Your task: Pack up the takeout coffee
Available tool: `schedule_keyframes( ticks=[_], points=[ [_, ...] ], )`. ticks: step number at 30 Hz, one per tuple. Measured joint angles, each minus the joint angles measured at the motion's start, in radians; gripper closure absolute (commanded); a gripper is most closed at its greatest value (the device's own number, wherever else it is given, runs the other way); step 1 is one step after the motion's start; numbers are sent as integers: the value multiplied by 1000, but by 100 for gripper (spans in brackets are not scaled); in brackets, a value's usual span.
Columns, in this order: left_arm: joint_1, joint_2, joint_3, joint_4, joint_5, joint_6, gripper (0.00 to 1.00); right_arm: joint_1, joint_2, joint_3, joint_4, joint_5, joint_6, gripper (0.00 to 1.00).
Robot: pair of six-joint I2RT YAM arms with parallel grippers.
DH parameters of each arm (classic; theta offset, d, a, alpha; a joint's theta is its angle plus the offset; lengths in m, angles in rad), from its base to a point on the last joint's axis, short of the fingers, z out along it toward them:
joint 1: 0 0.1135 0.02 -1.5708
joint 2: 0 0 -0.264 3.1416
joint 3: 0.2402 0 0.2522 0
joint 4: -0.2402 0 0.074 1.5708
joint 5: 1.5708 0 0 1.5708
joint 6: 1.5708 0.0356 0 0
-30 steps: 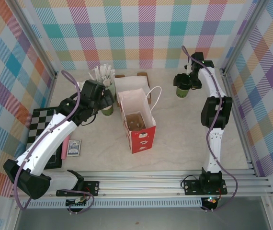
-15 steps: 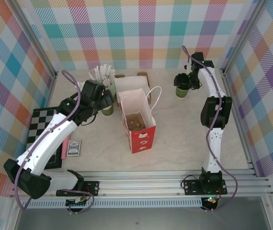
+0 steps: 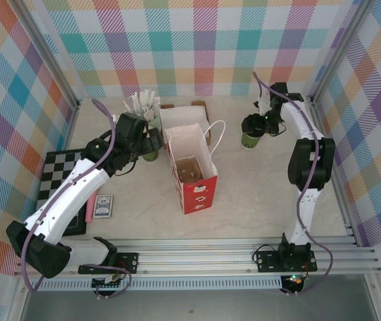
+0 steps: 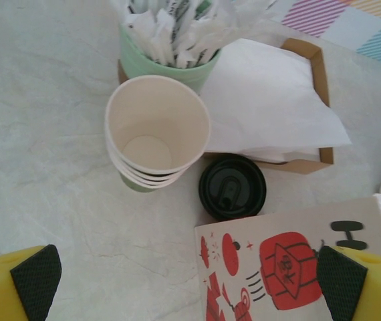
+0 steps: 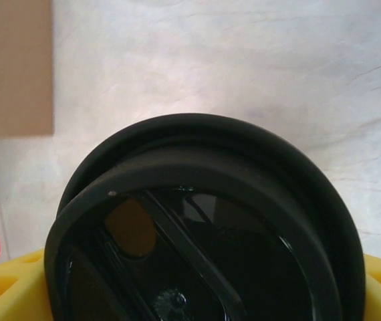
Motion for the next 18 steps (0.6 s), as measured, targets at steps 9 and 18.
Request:
schedule_keyframes(
  ticks=[9,18],
  points=[
    [19,-4,0,32,22,42,0,26,-183,-273,19,-95,-190,17],
    [19,-4,0,33,23,42,0,123,-187,-295,-10,-99,-339,17]
  ],
)
